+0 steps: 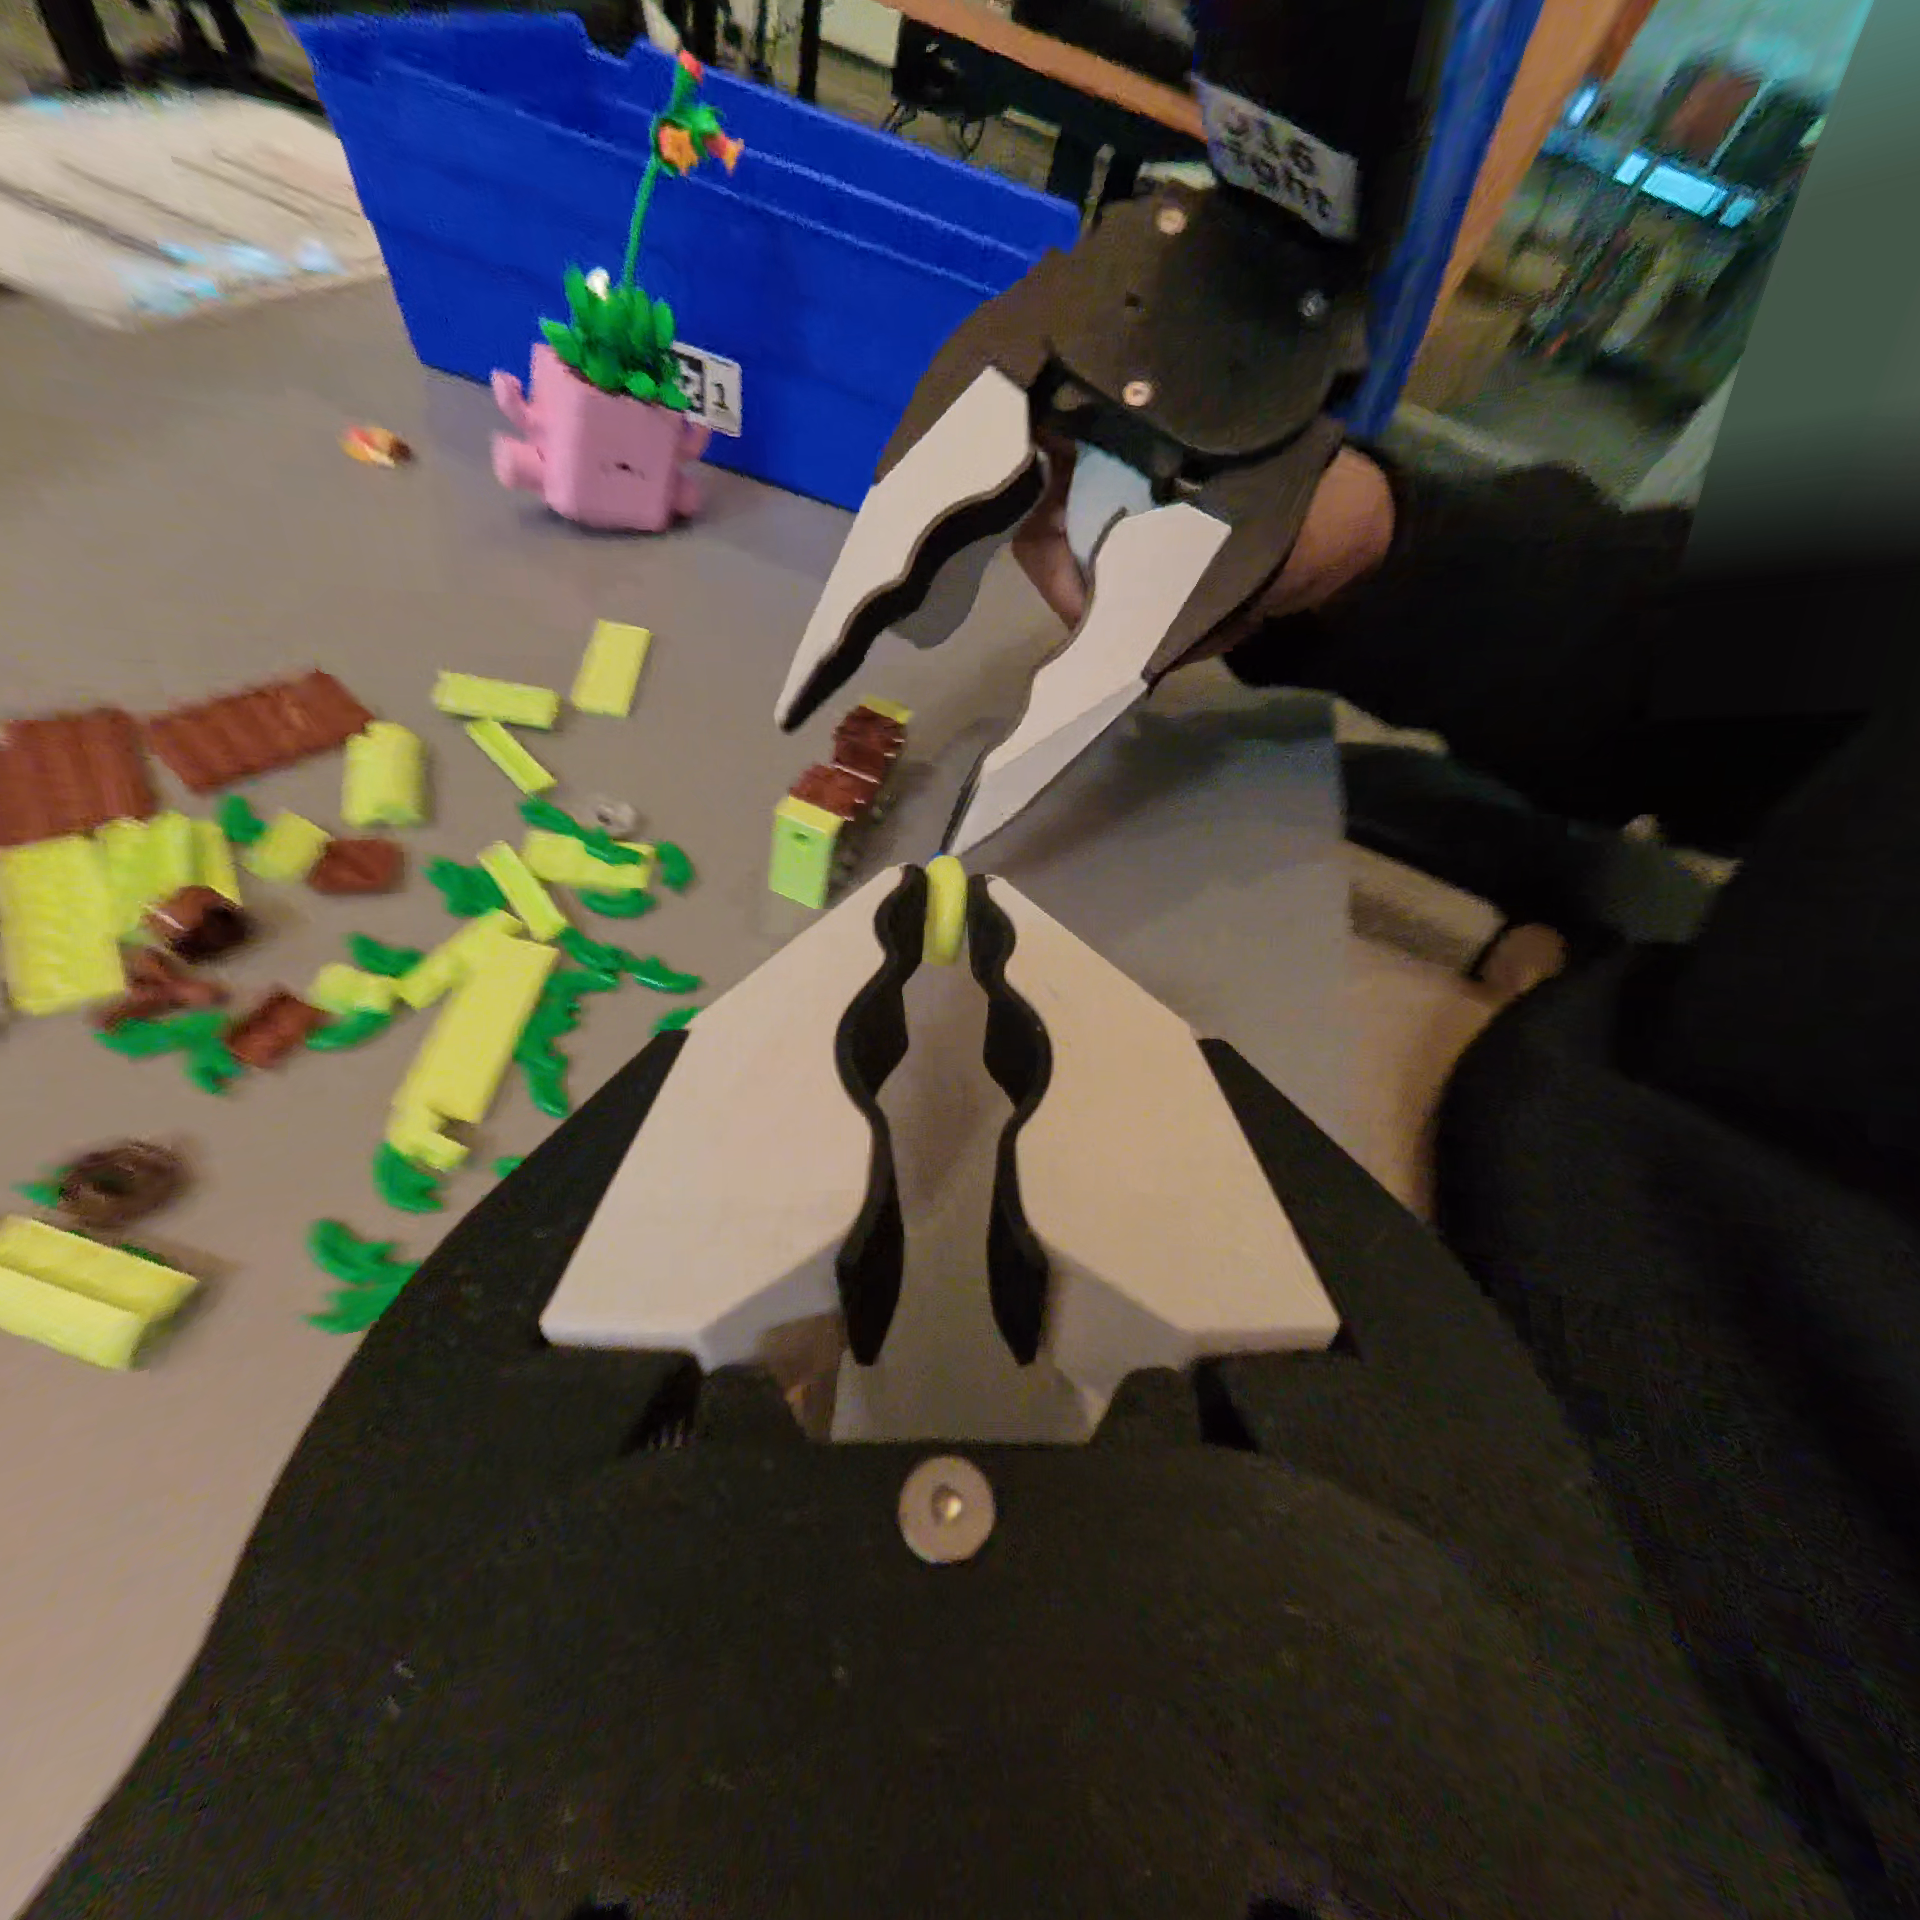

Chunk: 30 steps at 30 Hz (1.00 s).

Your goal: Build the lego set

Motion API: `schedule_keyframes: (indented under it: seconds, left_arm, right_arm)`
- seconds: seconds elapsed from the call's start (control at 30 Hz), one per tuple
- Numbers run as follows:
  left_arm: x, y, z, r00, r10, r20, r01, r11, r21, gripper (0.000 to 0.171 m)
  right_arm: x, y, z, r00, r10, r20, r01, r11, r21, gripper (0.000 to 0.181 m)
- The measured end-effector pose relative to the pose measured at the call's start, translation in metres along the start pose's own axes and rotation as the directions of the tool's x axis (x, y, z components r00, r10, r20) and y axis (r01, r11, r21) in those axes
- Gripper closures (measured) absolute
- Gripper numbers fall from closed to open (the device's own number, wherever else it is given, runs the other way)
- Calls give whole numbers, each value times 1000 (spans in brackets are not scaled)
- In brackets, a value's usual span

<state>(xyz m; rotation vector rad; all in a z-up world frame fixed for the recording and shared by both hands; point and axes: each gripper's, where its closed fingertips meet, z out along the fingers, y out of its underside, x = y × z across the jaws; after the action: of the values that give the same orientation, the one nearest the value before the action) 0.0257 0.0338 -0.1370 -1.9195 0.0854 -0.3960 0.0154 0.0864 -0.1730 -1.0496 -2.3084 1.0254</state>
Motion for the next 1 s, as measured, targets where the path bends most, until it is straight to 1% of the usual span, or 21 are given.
schedule_keyframes:
  seconds: [0.07,0.1,0.13,0.17,0.27,0.3,0.37,0.43,0.47,0.53,0.6,0.77,0.9,1.0]
  left_arm:
    - [-7,-3,4,998,59,8,-59,998,-22,166]
    - [-8,-5,5,998,56,-7,-56,998,-20,166]
    - [-8,-7,6,999,42,-19,-42,999,-6,166]
    - [-7,-8,5,999,26,-31,-26,1000,13,166]
    - [-9,-3,0,999,2,-35,-1,999,41,166]
    - [-10,0,-2,999,1,-38,0,999,42,166]
    - [-6,-1,-4,997,-12,-79,16,998,58,166]
    - [3,-6,-5,989,-26,-144,39,996,84,166]
    - [4,-7,-5,989,-30,-147,42,996,81,166]
    - [7,-2,-3,988,-16,-152,24,999,48,166]
    - [11,2,0,989,13,-150,-9,1000,24,166]
    - [24,10,6,982,78,-171,-86,996,-39,166]
    - [26,21,10,979,79,-189,-95,993,-75,166]
    - [25,20,10,980,63,-187,-79,994,-79,166]
  right_arm:
    - [3,6,12,997,33,65,-30,998,-52,136]
    - [3,7,17,996,30,88,-24,997,-68,144]
    - [5,8,19,996,12,88,-6,997,-75,157]
    - [5,9,21,996,-8,87,16,996,-83,161]
    - [1,10,18,994,-25,107,36,995,-98,162]
    - [-1,8,17,993,-32,113,41,996,-79,162]
    - [-12,-1,10,986,-40,159,39,999,5,162]
    - [-26,-16,-1,973,-25,228,1,994,107,162]
    - [-33,-22,-6,964,-17,264,-20,990,138,162]
    - [-44,-27,-12,950,-6,311,-47,986,162,162]
    - [-51,-25,-12,946,-5,324,-44,989,144,163]
    - [-64,-11,-1,951,-32,308,15,998,57,162]
    - [-67,-9,4,947,-23,321,6,999,53,163]
    - [-67,-10,4,943,-8,334,-15,998,66,163]
